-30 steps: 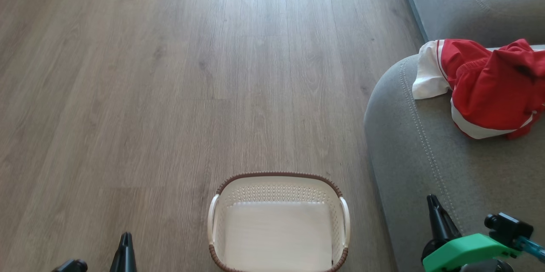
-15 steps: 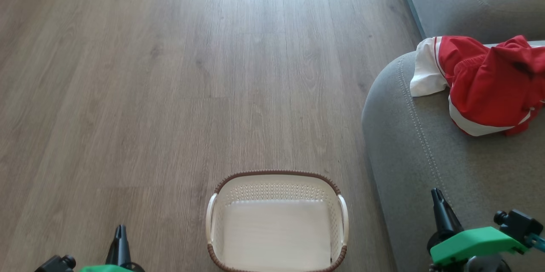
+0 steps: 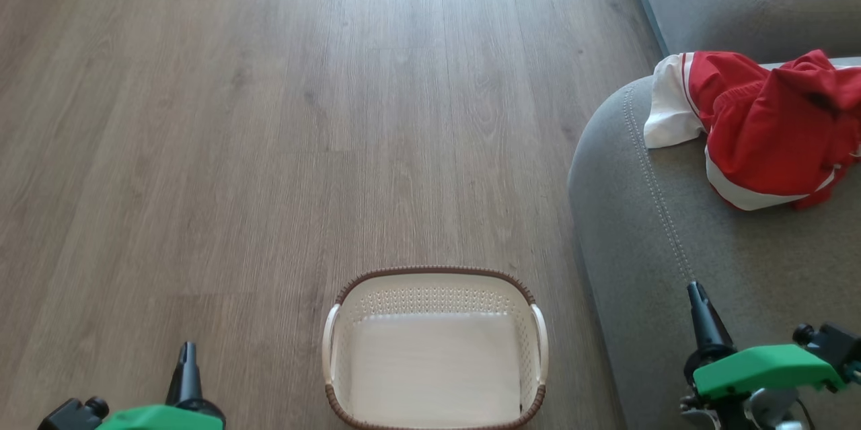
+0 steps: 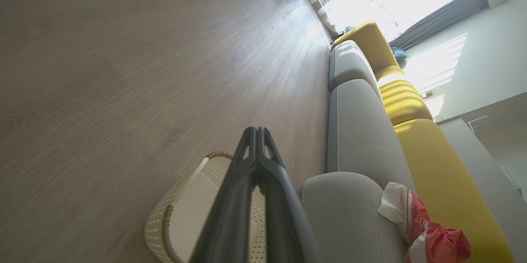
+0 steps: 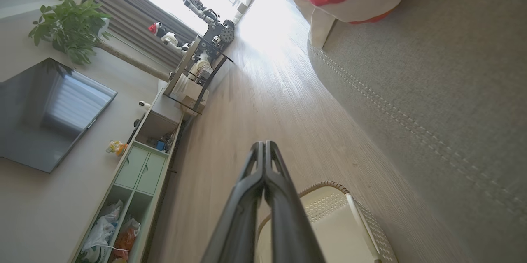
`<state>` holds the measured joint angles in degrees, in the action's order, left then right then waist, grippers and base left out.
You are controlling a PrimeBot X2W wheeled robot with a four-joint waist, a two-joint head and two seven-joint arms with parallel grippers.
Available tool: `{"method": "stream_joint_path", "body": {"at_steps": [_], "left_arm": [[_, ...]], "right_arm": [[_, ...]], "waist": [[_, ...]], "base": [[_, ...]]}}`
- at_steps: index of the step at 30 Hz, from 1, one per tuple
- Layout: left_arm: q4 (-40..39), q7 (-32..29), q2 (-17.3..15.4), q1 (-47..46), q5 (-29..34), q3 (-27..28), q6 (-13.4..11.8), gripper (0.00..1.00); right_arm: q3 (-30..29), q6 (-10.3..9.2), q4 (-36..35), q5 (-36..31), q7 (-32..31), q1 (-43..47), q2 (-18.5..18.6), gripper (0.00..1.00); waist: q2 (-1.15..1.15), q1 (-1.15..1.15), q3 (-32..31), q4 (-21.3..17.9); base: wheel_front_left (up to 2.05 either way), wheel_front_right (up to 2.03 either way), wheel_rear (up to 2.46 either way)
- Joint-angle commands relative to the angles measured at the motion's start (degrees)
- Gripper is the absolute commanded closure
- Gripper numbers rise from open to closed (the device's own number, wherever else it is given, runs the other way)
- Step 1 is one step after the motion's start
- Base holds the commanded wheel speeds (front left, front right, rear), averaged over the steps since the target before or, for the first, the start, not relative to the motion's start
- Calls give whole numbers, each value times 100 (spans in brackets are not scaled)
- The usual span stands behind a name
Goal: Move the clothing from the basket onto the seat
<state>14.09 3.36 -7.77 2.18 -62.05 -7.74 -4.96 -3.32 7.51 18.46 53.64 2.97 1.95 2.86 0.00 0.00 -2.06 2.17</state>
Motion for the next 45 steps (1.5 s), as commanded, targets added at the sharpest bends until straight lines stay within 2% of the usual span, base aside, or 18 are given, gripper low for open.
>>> {"method": "stream_joint_path", "body": {"at_steps": [1, 45], "left_arm": [[-208, -49, -20, -293, -165, 244, 85, 100], [-457, -769, 372, -692, -2398, 1171, 605, 100]], "right_arm": [[28, -1, -236, 221, -66, -345, 33, 100], [-96, -2, -324, 3196, -637, -811, 134, 100]], "waist": [[0, 0, 7, -8], [0, 0, 149, -174]], "base": [[0, 0, 0], [0, 0, 0]]}}
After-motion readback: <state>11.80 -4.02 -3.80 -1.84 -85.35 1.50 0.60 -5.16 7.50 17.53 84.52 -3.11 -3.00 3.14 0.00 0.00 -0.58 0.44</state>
